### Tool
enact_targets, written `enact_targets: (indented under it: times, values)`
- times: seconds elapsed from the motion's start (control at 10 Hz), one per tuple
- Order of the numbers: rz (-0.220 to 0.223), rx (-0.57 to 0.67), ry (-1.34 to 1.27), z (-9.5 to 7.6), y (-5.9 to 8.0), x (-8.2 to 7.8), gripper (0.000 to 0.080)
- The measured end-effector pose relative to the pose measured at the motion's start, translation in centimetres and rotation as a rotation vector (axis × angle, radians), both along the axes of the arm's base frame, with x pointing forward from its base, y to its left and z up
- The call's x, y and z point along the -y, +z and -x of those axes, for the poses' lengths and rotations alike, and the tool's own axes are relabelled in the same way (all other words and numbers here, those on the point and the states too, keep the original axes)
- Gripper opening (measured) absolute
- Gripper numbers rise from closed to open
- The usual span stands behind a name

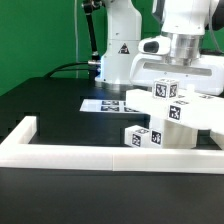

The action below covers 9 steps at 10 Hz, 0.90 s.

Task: Assemble chair

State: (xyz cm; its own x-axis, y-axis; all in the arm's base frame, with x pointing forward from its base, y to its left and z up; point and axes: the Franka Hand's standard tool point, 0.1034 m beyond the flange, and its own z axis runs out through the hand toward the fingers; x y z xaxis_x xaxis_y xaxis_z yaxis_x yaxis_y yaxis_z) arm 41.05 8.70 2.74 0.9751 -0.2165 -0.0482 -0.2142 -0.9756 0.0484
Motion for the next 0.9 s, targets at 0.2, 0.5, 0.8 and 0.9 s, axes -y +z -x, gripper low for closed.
enact_targets:
  times: [0.2,0.5,0.8,0.9]
  values:
    - [0.005,0.001,0.006,0.1,-0.3,0.5,0.0649]
    - [0.017,-0.009,0.008,0.5,-1.3,0.1,0.0649]
    - [0.021,-0.015,0.009,0.6,-1.5,0.2,0.0649]
    - [0.021,-0.015,0.009,0.6,-1.5,0.2,0.0649]
